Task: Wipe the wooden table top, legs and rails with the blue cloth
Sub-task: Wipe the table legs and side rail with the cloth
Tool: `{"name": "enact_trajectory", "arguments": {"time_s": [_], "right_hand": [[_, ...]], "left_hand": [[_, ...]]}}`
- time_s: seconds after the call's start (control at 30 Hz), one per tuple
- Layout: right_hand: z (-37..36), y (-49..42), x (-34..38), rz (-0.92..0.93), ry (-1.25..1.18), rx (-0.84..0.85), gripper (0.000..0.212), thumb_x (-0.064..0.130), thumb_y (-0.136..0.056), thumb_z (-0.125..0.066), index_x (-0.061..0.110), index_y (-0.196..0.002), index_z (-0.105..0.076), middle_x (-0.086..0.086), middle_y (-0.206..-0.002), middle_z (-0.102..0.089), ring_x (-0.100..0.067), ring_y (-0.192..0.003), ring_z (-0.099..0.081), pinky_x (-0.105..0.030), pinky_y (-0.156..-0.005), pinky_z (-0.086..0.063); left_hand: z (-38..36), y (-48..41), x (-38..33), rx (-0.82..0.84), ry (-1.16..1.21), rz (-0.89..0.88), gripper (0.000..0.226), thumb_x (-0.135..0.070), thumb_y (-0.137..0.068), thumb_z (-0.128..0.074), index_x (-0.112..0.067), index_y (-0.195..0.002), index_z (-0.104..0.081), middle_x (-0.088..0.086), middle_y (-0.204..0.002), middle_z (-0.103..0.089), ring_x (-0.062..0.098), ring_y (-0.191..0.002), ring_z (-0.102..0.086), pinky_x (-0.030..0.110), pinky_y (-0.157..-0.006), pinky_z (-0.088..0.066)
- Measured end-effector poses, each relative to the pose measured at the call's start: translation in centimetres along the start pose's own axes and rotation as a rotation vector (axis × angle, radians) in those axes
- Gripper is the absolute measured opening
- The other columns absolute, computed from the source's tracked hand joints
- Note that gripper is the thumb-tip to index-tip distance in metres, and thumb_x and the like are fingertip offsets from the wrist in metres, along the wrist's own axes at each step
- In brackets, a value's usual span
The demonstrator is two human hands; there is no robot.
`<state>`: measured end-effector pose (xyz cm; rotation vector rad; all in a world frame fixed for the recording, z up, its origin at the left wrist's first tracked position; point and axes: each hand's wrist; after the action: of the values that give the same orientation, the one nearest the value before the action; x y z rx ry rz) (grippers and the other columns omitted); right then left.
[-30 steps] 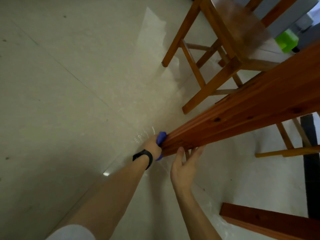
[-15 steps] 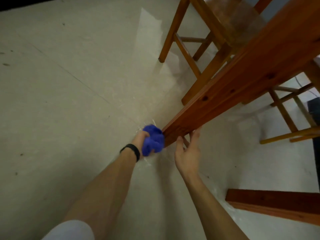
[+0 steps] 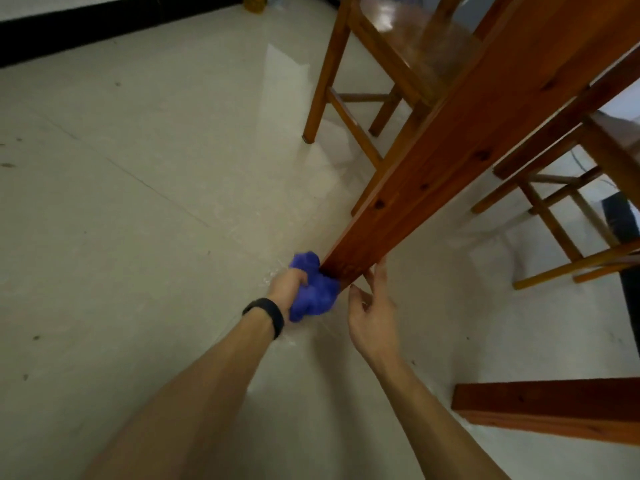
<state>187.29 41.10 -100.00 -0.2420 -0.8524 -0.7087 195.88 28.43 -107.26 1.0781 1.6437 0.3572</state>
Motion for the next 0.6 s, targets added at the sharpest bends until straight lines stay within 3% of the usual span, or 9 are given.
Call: {"name": "enact_trajectory", "arguments": {"time_s": [0.07, 0.17, 0.3, 0.37, 0.4, 0.47, 0.53, 0.6], "right_hand": [[1.1, -0.3, 0.6, 0.041, -0.072, -0.057, 0.063, 0.028, -0.102, -0.046, 0.059, -0.144, -0.011, 0.028, -0.140, -0.042, 0.006, -0.113, -0.056, -0.017, -0.097, -0.045], [2.3, -1.1, 2.6, 0.118, -0.211, -0.196, 0.048, 0.037, -0.103, -0.041, 0.045, -0.147, -0.026, 0.032, -0.138, -0.040, 0.024, -0.113, -0.045, 0.000, -0.086, -0.040], [2.9, -1.4, 4.4, 0.189, -0.252, -0.230, 0.048, 0.043, -0.103, -0.033, 0.046, -0.149, -0.019, 0.035, -0.134, -0.039, 0.024, -0.110, -0.046, 0.004, -0.082, -0.036], [2.8, -1.3, 4.2, 0.176, -0.213, -0.201, 0.052, 0.048, -0.101, -0.031, 0.045, -0.151, -0.016, 0.032, -0.137, -0.039, 0.022, -0.113, -0.045, 0.002, -0.085, -0.036], [2.8, -1.4, 3.9, 0.169, -0.200, -0.188, 0.053, 0.047, -0.101, -0.033, 0.043, -0.152, -0.016, 0.029, -0.138, -0.040, 0.020, -0.114, -0.046, 0.000, -0.087, -0.038], [2.9, -1.6, 3.7, 0.147, -0.172, -0.181, 0.056, 0.040, -0.102, -0.039, 0.040, -0.153, -0.016, 0.021, -0.143, -0.042, 0.012, -0.116, -0.049, -0.011, -0.095, -0.043], [3.2, -1.0, 4.0, 0.103, -0.124, -0.118, 0.062, 0.034, -0.103, -0.042, 0.044, -0.153, -0.008, 0.017, -0.150, -0.039, 0.000, -0.122, -0.052, -0.019, -0.100, -0.042], [3.7, 0.4, 4.6, 0.035, -0.052, 0.023, 0.068, 0.035, -0.102, -0.044, 0.050, -0.151, 0.001, 0.020, -0.153, -0.035, -0.008, -0.122, -0.056, -0.028, -0.101, -0.045]], "left_hand": [[1.2, 1.8, -3.7, -0.106, 0.013, -0.090, 0.024, -0.014, -0.056, -0.055, -0.008, -0.079, -0.056, 0.015, -0.078, -0.055, 0.028, -0.069, -0.054, 0.031, -0.061, -0.040], [-0.3, 4.9, -8.3, -0.119, -0.151, -0.475, 0.030, -0.005, -0.080, -0.054, -0.023, -0.104, -0.060, 0.003, -0.095, -0.065, 0.017, -0.081, -0.061, 0.028, -0.068, -0.048], [-6.8, 9.8, -8.5, 0.136, -0.384, -0.928, 0.050, -0.016, -0.097, -0.048, -0.055, -0.127, -0.042, -0.009, -0.132, -0.059, 0.009, -0.118, -0.057, 0.028, -0.099, -0.046], [-7.5, 9.8, -6.1, 0.054, -0.561, -1.031, 0.050, -0.027, -0.101, -0.046, -0.057, -0.136, -0.028, -0.007, -0.142, -0.052, 0.009, -0.124, -0.052, 0.026, -0.102, -0.044], [-6.8, 9.3, -5.1, -0.012, -0.640, -1.011, 0.050, -0.029, -0.102, -0.046, -0.054, -0.140, -0.027, -0.005, -0.143, -0.052, 0.011, -0.124, -0.052, 0.026, -0.101, -0.044], [-3.8, 8.1, -3.8, -0.053, -0.896, -0.805, 0.051, -0.029, -0.100, -0.047, -0.047, -0.145, -0.032, 0.001, -0.142, -0.054, 0.020, -0.120, -0.056, 0.028, -0.097, -0.046], [-0.3, 8.2, -3.1, 0.090, -1.351, -0.409, 0.044, -0.027, -0.098, -0.047, -0.040, -0.141, -0.048, 0.004, -0.137, -0.059, 0.025, -0.117, -0.059, 0.030, -0.093, -0.047], [2.0, 10.3, -2.6, 0.236, -1.604, -0.074, 0.043, -0.018, -0.095, -0.046, -0.034, -0.134, -0.057, 0.002, -0.135, -0.059, 0.025, -0.117, -0.057, 0.034, -0.095, -0.047]]}}
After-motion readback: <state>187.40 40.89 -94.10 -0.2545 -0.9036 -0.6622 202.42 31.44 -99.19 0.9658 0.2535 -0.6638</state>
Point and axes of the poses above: each hand's wrist, its own y-axis away from the middle knuckle, its own z-axis out of the back of the hand, x = y × z
